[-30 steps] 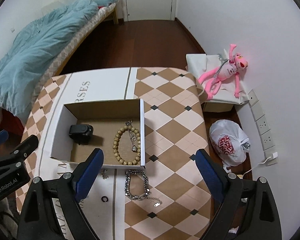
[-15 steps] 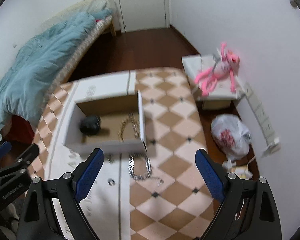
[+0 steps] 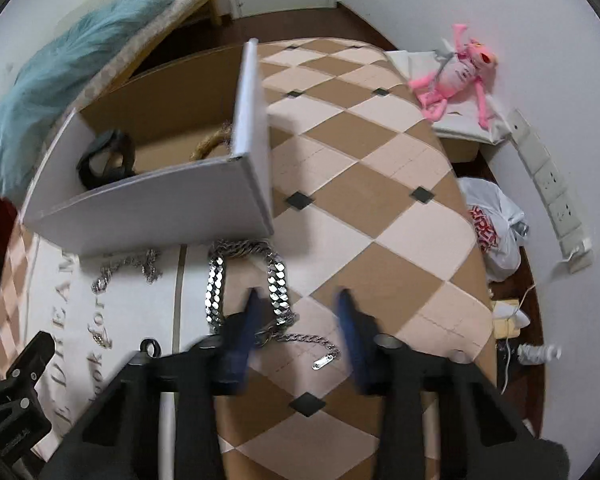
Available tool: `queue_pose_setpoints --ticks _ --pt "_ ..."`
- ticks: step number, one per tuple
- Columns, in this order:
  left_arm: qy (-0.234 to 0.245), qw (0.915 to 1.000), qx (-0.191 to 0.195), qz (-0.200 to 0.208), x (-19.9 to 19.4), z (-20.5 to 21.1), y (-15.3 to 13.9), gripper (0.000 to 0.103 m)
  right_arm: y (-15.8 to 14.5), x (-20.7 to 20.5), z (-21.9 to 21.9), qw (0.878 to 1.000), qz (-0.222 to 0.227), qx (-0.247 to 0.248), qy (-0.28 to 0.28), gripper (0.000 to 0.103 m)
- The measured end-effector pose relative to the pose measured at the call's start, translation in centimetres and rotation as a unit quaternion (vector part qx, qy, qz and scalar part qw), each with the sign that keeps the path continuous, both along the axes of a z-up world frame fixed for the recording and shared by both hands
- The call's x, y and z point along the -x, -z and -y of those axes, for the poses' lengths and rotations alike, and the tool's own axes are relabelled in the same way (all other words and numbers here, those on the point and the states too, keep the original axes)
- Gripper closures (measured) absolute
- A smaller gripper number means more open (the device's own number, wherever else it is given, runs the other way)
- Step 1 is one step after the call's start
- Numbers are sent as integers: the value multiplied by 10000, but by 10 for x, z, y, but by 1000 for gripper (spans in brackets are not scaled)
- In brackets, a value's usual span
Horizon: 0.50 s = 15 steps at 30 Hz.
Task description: Organize jewelry
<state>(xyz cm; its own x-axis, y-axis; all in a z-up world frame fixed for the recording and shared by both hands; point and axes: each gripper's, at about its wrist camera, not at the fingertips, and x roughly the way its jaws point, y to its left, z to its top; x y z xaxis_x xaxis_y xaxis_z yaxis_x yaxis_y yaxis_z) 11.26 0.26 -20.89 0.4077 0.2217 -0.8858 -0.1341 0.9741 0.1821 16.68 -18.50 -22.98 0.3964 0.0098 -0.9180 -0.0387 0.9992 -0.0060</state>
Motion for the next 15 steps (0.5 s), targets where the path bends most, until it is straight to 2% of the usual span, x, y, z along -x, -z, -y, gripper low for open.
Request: queue_pose_setpoints --ticks 1,5,9,10,12,15 --pt "29 10000 63 -11 2 1 1 4 0 0 0 10000 -16 12 -27 94" --pt "108 9994 335 -35 5 7 3 4 -3 15 2 9998 -128 -93 -106 95" --pt "404 9974 587 -49 5 25 7 5 -5 37 15 9991 -246 -350 79 95" --pt "466 9970 618 -35 5 30 8 7 -5 42 19 9988 -251 -383 150 95" --pt "542 9964 648 -51 3 37 11 20 -5 50 24 9985 -232 -420 254 95" --pt "605 9959 671 -107 0 47 17 30 -5 56 28 9984 -205 -421 329 95"
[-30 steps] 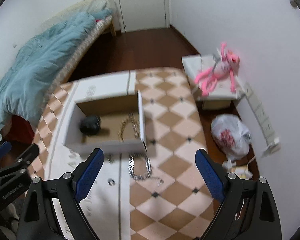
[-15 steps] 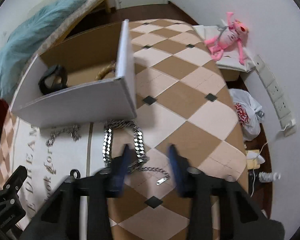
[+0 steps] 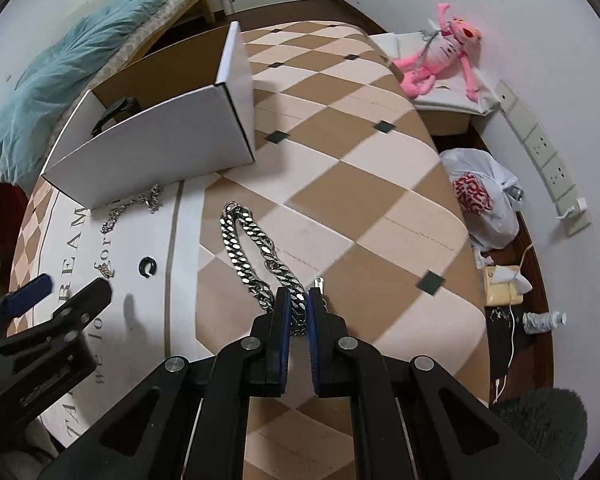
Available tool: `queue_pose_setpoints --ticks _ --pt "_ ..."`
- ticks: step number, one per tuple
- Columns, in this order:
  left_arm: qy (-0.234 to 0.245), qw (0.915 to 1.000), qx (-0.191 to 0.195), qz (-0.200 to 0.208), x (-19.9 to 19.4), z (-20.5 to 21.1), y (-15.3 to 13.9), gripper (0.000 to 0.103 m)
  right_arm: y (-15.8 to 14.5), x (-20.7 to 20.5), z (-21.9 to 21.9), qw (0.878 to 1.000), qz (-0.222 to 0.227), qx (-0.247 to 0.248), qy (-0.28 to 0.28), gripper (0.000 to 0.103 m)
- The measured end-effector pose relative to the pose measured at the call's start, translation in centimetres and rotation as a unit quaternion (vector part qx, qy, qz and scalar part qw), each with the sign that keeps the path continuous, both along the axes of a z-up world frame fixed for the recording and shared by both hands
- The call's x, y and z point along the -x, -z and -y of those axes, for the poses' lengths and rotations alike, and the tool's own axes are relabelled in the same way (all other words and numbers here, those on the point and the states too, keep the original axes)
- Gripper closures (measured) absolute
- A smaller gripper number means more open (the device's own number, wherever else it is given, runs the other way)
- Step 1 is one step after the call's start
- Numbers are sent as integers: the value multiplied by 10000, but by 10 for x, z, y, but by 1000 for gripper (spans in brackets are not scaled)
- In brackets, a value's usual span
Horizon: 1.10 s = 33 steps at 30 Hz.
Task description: Organize jewelry
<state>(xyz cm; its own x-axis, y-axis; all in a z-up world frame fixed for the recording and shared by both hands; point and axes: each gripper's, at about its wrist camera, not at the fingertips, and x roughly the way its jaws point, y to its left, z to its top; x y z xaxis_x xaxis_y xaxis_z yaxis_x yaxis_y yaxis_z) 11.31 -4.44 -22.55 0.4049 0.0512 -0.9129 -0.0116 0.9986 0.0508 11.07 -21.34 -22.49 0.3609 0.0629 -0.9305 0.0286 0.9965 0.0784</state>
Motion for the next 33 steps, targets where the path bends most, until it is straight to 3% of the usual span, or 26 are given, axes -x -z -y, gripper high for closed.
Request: queue_pose_setpoints --ticks 9,13,20,33 --pt "82 9999 140 46 -13 6 5 80 1 -1 3 10000 -16 -38 48 95" --pt "163 9996 239 59 -14 7 5 97 1 -2 5 9999 -31 -58 76 95" --pt "230 9992 265 207 -5 7 -6 97 -18 0 7 9995 134 -263 78 95" --pt "427 9945 437 851 11 0 -76 97 -102 -7 -9 9938 736 -745 -367 95"
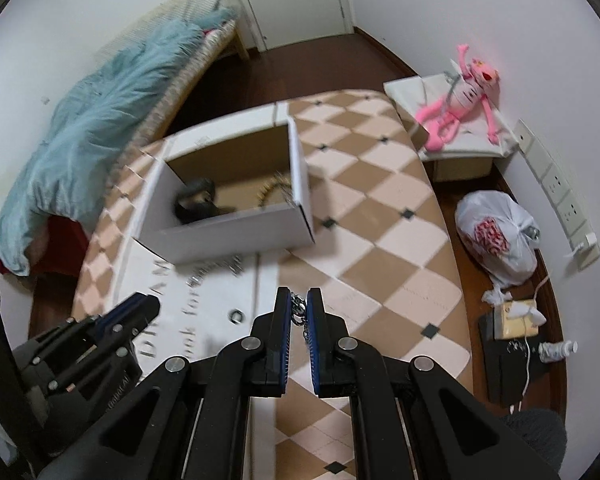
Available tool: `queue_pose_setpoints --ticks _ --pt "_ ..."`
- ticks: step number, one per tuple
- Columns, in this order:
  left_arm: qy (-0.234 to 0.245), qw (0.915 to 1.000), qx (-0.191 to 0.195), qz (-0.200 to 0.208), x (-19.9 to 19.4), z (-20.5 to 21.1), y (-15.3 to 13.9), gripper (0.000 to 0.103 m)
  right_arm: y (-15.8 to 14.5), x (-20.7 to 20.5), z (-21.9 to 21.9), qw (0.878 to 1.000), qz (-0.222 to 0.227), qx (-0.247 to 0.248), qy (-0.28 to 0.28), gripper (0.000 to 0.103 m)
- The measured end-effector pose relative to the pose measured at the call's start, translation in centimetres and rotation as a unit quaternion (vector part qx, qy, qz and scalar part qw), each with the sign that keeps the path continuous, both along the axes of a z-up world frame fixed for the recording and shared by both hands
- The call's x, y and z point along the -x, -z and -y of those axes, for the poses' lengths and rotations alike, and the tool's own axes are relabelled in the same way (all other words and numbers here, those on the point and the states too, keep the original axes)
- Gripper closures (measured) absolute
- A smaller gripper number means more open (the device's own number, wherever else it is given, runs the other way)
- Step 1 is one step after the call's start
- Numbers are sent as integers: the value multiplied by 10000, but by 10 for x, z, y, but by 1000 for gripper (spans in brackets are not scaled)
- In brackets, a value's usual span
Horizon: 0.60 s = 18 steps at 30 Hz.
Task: Organize jewelry
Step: 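Lower the charm into the box with the left tool while the right tool drops the chain bracelet in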
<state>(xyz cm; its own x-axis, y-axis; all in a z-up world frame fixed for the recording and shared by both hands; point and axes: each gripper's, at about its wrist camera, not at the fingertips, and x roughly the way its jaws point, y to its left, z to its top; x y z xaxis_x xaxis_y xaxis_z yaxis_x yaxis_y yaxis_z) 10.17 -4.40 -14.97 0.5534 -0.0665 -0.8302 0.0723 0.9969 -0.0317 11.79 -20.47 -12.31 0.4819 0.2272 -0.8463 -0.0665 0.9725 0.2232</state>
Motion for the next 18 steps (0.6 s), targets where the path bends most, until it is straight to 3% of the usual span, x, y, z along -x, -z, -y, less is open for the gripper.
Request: queue_pose_setpoints --ticks 7,11,18 --pt "31 9993 297 231 -15 -11 -43 97 -60 -24 -5 9982 437 -360 -221 95" --pt "20 9983 551 168 -45 -23 -58 97 -87 -54 -13 9966 655 -306 -397 95" --pt "31 9950 852 -522 -102 -40 -35 97 -77 -117 -28 9974 262 -296 -610 95"
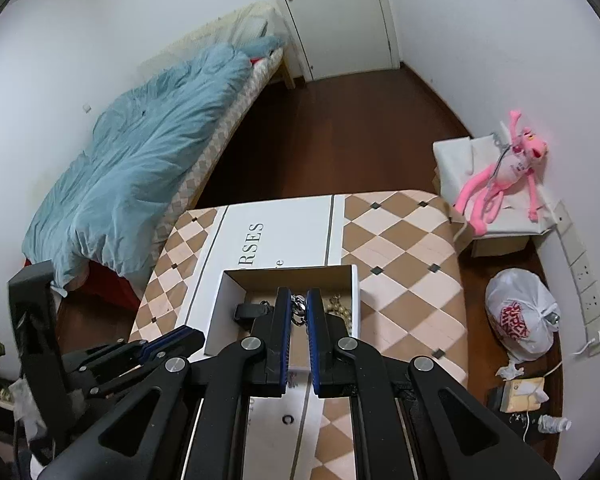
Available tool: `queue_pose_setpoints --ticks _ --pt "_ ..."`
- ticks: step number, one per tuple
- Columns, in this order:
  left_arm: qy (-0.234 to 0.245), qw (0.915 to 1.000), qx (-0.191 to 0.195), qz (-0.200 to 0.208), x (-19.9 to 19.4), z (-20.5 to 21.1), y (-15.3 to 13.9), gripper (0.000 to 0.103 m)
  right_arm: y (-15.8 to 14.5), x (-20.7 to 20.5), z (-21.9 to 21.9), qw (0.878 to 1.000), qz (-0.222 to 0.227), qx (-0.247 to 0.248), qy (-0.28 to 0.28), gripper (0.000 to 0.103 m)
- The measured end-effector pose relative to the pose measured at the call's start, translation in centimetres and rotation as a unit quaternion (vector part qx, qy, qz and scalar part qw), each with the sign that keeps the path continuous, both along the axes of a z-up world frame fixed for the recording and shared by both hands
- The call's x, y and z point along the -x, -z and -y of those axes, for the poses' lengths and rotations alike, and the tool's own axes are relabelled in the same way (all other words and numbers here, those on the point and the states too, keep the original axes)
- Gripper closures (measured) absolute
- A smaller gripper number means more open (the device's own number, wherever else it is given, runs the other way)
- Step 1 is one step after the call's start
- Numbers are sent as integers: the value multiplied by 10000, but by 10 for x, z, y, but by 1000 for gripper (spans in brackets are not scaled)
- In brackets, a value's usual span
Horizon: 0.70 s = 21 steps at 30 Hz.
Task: Organize jewelry
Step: 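Lower the charm into the box with the left tool while the right tool drops the chain bracelet in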
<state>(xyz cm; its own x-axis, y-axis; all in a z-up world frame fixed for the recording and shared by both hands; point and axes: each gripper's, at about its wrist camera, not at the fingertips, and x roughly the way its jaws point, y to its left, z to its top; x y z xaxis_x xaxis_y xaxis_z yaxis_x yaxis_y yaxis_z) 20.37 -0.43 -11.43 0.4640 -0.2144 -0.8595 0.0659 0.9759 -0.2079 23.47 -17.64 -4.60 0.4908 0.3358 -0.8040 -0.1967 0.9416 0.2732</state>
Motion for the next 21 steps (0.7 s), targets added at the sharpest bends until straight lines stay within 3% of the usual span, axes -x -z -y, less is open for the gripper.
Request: queue_pose_setpoints --ticks 6,13,16,17,19,20,21 --pt "62 9983 120 -571 -24 -3 28 97 30 -32 -14 9984 -543 -59 -176 95" --pt "-89 9955 143 -928 -39 -6 34 92 58 -51 -33 9937 -1018 -88 -452 95" --pt "-281 9951 4 -951 -43 -12 32 90 73 -61 -39 9879 -1427 -250 -545 94" --pt "-319 9951 -62 -933 -45 -15 31 84 79 -64 -38 9855 -1575 -349 -519 94" --pt "-456 9951 -154 -865 -45 -21 27 57 85 -68 -38 9835 -1703 -373 -491 91" --pt "-512 9951 -205 -817 -45 -25 25 35 87 -69 -37 9833 -1722 -372 -453 84" --pt "-585 9952 -263 -739 -43 -28 23 26 87 -69 -34 9835 -1716 -386 -425 63"
